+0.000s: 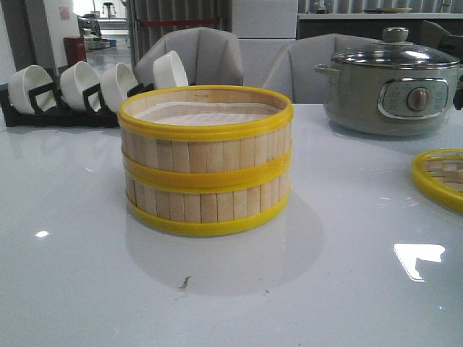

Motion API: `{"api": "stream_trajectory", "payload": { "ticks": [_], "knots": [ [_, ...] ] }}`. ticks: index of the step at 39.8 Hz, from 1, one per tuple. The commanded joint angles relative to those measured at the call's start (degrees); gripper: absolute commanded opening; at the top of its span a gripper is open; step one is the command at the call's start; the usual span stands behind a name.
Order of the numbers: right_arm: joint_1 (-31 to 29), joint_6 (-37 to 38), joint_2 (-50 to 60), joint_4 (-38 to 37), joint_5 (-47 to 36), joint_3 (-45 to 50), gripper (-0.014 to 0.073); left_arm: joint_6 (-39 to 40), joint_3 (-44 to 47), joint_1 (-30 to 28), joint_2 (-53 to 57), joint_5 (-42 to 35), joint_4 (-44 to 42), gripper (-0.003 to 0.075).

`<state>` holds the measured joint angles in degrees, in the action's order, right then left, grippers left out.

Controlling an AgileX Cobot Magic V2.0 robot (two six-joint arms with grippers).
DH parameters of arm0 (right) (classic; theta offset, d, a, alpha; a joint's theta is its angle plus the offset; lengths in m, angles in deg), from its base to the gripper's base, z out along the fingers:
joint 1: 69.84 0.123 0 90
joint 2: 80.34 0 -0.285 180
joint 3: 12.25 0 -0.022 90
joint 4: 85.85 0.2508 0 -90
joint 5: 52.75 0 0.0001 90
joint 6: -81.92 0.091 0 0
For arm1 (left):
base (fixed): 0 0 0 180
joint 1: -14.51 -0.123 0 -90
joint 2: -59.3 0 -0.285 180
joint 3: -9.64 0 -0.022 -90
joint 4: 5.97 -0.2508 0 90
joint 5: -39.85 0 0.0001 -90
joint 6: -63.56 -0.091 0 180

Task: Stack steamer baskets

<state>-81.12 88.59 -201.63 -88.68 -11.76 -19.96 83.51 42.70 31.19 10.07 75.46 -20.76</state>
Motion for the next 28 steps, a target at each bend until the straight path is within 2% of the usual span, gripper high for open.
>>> {"api": "stream_trajectory", "payload": {
  "ticks": [1, 13, 17, 23, 24, 28],
  "knots": [
    [-0.4, -0.3, 2.4, -0.2, -1.8, -1.9, 0.0371, 0.7, -1.5, 0.4, -0.1, -4.4, -0.4, 0.0085],
    [-0.4, -0.3, 1.9, -0.2, -1.7, -1.9, 0.0364, 0.7, -1.5, 0.4, -0.1, -4.4, -0.4, 0.0085],
    [-0.4, -0.3, 1.9, -0.2, -1.5, -1.9, 0.0279, 0.7, -1.5, 0.4, -0.1, -4.4, -0.4, 0.0085],
    [-0.4, -0.3, 1.9, -0.2, -1.1, -1.9, 0.0058, 0.7, -1.5, 0.4, -0.1, -4.4, -0.4, 0.0085],
    [-0.4, -0.3, 1.9, -0.2, -1.0, -1.9, 0.0038, 0.7, -1.5, 0.4, -0.1, -4.4, -0.4, 0.0085],
    [-0.3, -0.3, 1.9, -0.2, -0.7, -2.1, 0.0053, 0.7, -1.5, 0.4, -0.1, -4.4, -0.4, 0.0085]
  ]
}}
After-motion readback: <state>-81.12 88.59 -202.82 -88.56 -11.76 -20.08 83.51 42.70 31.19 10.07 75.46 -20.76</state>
